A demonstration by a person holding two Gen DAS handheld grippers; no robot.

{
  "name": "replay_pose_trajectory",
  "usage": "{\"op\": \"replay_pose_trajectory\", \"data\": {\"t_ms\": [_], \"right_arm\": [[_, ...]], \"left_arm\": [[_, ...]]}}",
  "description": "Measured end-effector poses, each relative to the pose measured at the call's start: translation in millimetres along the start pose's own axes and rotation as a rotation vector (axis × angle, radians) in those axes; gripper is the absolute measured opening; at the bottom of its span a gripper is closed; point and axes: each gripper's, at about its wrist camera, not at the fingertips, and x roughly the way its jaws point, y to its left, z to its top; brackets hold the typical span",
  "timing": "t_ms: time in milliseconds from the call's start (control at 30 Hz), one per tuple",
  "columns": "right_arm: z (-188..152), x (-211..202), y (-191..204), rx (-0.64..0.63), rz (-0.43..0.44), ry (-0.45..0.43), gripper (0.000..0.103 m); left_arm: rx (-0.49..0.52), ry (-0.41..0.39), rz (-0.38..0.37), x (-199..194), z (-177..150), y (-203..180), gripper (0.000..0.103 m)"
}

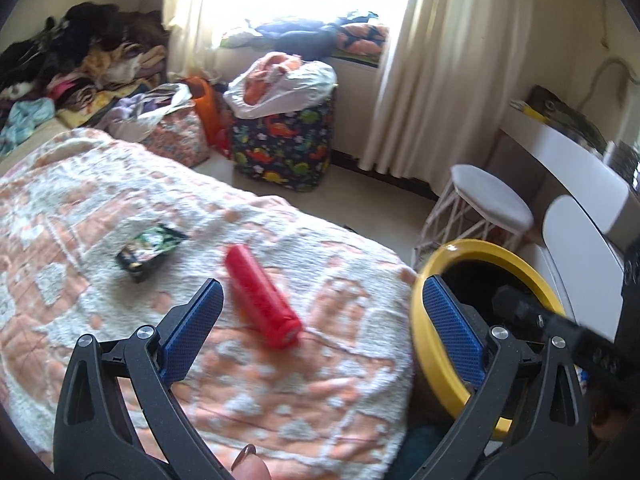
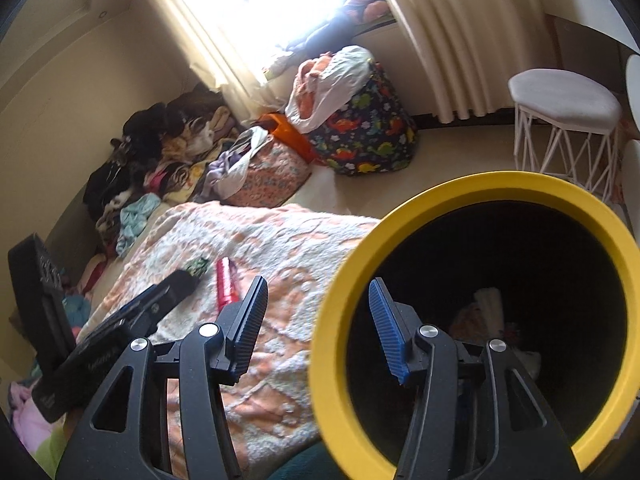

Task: Collect trash
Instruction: 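Move both open tools back toward the green packet and red bottle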

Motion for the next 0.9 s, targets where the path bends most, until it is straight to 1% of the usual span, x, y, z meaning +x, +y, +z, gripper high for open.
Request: {"op": "replay_pose_trajectory", "data": {"t_ms": [133,233,300,400,533,667,733,800,833,900], "right_arm": [[-4.9,11.9,24.0,-0.053,0.026,0.031,0.054],[-9.2,22.4,41.3,-0.100,0.045,0.055,0.054],[-11.8,30.1,52.0,-0.134,0.045,0.072,0.054],[-16.2,41.0,67.2,-0.180,0.050,0.096,0.054],[-17.6,58.6,82.3,-0.233,0.054,0.128,0.054],[-18.7,77.7,92.8,-0.253,0.058,0.165,0.054],[-19.4,88.3,97.5,-0.268,0.053,0.182,0.054],[-21.4,99.1,101.1,-0.278,0.046,0.201,0.054],[-22.1,105.6,103.1,-0.279,0.042,0.211,0.054],[-23.9,114.2,106.0,-0.276,0.039,0.222,0.054]], "left_arm": [[-0.066,-0.003,0.035,0.5,1.6,28.5,0.092],[-0.112,-0.007,0.061,1.3,2.3,48.4,0.092],[-0.139,-0.010,0.074,3.1,3.0,60.5,0.092],[-0.186,-0.016,0.118,6.2,2.3,83.6,0.092],[-0.265,-0.010,0.141,10.1,-1.6,111.9,0.092],[-0.348,-0.005,0.143,17.2,-5.0,136.6,0.092],[-0.408,0.004,0.123,23.1,-7.9,147.8,0.091],[-0.465,0.014,0.112,29.7,-12.2,159.5,0.084],[-0.497,0.023,0.104,33.6,-14.9,165.8,0.082],[-0.526,0.018,0.092,36.3,-16.7,170.4,0.078]]}}
